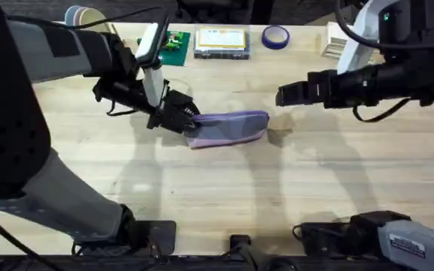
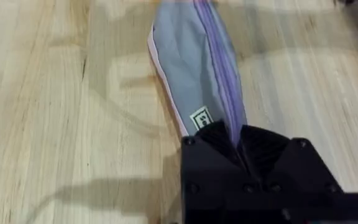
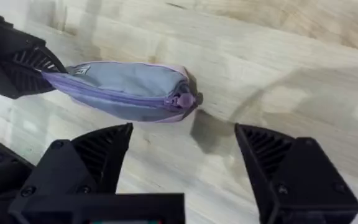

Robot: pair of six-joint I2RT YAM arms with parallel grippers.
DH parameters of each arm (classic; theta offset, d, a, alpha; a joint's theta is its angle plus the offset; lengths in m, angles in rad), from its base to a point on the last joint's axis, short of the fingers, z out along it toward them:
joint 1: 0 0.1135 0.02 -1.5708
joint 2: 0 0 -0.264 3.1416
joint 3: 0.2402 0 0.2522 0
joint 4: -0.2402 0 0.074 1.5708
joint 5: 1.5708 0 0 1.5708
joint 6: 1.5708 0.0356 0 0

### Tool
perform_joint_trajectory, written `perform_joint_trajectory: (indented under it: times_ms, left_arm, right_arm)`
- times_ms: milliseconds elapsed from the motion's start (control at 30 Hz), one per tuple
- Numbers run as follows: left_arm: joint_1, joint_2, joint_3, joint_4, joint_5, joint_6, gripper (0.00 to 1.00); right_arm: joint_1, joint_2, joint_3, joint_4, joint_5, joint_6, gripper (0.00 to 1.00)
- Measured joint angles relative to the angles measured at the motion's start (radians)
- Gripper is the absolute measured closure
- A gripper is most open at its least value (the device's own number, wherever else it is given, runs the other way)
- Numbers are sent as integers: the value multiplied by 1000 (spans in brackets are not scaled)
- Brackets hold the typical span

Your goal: Unzip the bag, pick up the pens from the table one at a time and place them inside, then zip the bag closed.

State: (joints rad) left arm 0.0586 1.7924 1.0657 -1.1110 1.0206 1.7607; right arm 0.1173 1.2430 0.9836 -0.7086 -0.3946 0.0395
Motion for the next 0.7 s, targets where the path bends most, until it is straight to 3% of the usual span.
perform_joint_trajectory:
  times_ms: [233,267,400,433,467,700]
  left_arm:
    - [0,0,0,0,0,0,933]
    - [0,0,0,0,-1,2,870]
    - [6,0,0,-8,-1,-3,252]
    - [7,0,0,-9,-1,-3,115]
    - [8,0,0,-11,-1,-7,40]
    - [9,0,0,-10,-3,-7,8]
  right_arm:
    - [0,0,0,-3,0,-3,4]
    - [0,0,0,-3,0,-3,4]
    - [0,0,0,-3,-5,-3,5]
    - [0,0,0,-3,-7,-3,4]
    - [0,0,0,-4,-8,-3,4]
    - [44,-47,0,-26,-11,-34,5]
